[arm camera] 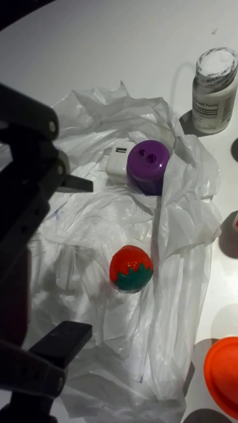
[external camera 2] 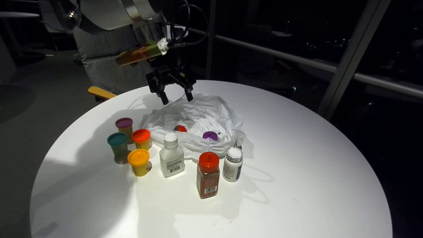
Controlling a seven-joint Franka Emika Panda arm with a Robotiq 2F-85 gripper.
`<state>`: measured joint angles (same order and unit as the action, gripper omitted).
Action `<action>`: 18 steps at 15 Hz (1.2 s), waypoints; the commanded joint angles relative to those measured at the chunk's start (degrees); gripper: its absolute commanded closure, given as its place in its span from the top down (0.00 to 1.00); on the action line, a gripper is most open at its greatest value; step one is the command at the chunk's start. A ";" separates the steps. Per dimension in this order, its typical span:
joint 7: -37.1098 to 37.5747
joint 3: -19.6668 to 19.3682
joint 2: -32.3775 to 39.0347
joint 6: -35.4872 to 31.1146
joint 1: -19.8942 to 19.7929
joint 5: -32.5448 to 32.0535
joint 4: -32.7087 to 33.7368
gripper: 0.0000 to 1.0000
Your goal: Remove the objects in the plastic and put them on the table.
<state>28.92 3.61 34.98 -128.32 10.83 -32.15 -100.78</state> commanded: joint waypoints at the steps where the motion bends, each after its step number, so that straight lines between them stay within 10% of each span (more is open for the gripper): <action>1: -1.10 -2.71 -0.08 -0.47 2.42 1.92 0.01 1.00; 18: 4.07 -8.53 5.32 -14.17 6.10 4.70 -2.82 1.00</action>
<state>32.84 -3.65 39.07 -139.72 16.63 -30.28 -104.70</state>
